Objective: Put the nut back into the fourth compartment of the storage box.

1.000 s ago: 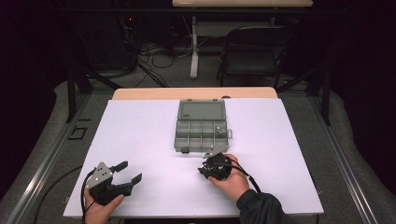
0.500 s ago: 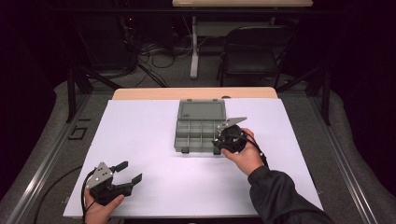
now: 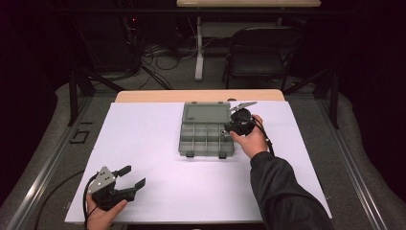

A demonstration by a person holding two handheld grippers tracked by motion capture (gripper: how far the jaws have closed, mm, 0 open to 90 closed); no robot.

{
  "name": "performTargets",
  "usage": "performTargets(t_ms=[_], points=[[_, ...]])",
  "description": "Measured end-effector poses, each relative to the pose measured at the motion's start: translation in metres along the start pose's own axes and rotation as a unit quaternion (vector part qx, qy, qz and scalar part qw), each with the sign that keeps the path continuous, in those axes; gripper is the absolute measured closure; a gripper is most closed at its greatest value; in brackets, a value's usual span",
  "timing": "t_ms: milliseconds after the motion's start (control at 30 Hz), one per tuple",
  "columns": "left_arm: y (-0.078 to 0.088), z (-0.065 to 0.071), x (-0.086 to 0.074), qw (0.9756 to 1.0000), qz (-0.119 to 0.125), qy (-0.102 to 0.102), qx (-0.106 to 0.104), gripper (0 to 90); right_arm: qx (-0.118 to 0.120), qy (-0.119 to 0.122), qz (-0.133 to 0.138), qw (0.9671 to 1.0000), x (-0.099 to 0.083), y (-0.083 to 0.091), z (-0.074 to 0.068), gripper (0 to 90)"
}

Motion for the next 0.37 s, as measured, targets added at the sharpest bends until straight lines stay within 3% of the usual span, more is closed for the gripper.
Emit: performTargets(t_ms=[100,200,267,367], points=[[0.001,0.000,0.000,1.0000,0.000,-0.001,-0.001,25.3,0.000,0.003,-0.015,0.9999,-0.001,-0.011,-0.001,68.2],[0.001,0.000,-0.001,1.0000,0.000,0.000,-0.001,25.3,0.002,0.009,-0.013,0.9999,0.000,-0.017,-0.005,67.9],[0.001,0.000,-0.001,1.0000,0.001,0.000,0.000,25.3,0.015,0.006,-0.005,0.9999,0.001,-0.016,-0.009,53.1],[0.001,-0.001,-0.001,1.0000,0.001,0.002,0.001,25.3,0.013,0.010,-0.006,0.9999,0.001,-0.010,-0.011,49.6]])
Point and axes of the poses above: each handheld gripper's, and its own axes: y roughly backward along the jaws, x roughly out of its top, z roughly to its right, the point moved 1 cm from there along -y, roughly forward along the jaws, and after that the axes turned 14 degrees about -z, right-handed, at the moved point
